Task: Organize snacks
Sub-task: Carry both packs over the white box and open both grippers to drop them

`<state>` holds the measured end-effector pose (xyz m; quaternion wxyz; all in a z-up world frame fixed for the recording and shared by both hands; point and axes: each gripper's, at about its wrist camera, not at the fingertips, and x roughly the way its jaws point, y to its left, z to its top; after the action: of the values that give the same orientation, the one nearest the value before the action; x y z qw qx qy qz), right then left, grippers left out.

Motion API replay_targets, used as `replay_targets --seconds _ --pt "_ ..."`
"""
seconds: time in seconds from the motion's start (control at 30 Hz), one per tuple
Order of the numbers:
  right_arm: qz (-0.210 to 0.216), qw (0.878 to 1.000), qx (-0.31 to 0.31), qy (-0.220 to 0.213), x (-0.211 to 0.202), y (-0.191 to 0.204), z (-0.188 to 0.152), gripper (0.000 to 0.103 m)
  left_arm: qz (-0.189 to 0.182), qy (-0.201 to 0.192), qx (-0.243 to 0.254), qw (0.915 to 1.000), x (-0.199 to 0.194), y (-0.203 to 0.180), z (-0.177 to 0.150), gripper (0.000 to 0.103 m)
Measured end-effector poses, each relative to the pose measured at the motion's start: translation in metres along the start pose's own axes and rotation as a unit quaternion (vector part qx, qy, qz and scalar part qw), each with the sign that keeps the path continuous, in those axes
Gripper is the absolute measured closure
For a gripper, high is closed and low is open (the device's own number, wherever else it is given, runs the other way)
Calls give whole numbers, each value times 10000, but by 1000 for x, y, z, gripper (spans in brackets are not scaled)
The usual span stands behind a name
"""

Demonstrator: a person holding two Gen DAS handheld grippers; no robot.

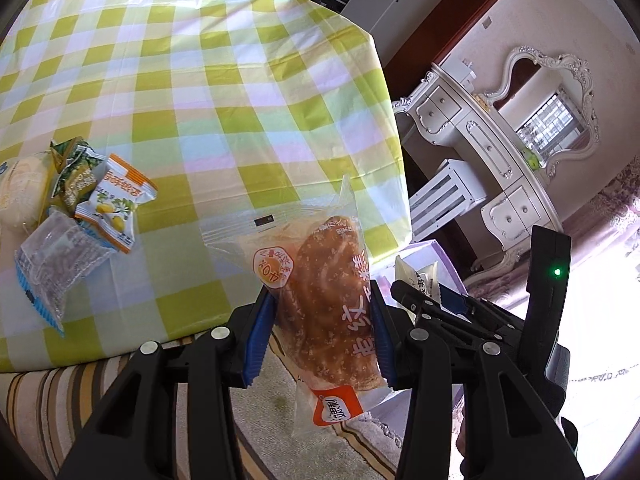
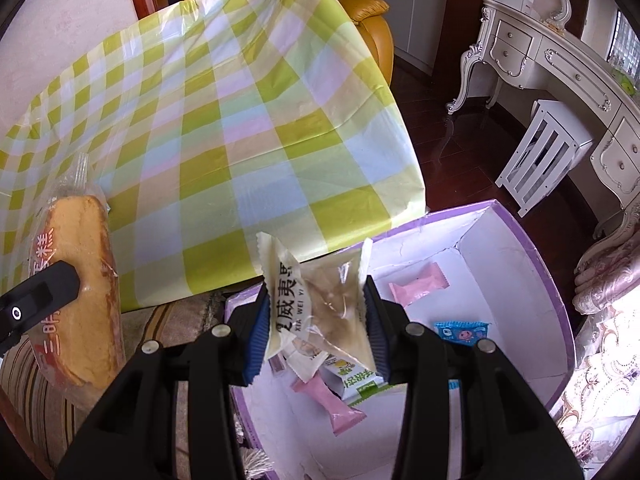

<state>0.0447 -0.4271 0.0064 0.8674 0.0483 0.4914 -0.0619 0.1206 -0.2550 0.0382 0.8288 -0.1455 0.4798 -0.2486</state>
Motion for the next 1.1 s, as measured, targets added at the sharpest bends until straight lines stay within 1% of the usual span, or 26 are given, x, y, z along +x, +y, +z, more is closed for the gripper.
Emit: replay_targets --seconds 0.2,0.43,0.7,0.77,0.83,0.87,0.9,0.93,1.1 --pt "-329 9994 83 -32 1 -15 -2 59 -126 247 185 9994 19 -17 -3 59" --pt "-575 9982 193 -43 1 -30 -4 58 -175 446 367 9982 34 -31 -7 59" --pt "-827 9963 250 -44 3 -39 -7 51 -269 641 447 9966 49 -39 -8 59" --pt "-886 9957 272 -52 3 -41 -7 47 -300 663 427 9964 50 -39 -7 55" --pt "-945 9950 305 -65 3 -43 -7 40 -321 631 407 9967 49 -39 -7 41" --pt "-968 9948 317 -82 2 -44 -6 33 -320 601 418 9968 48 -39 -6 40" --pt "-997 9945 317 -99 2 -44 -6 28 -326 588 429 9968 48 -40 -6 39" --pt "-1023 9942 305 -107 2 -44 -6 27 -324 582 439 9968 47 -40 -7 39" --pt "-1026 9941 336 -52 3 -44 -5 26 -306 551 442 9970 45 -40 -8 39"
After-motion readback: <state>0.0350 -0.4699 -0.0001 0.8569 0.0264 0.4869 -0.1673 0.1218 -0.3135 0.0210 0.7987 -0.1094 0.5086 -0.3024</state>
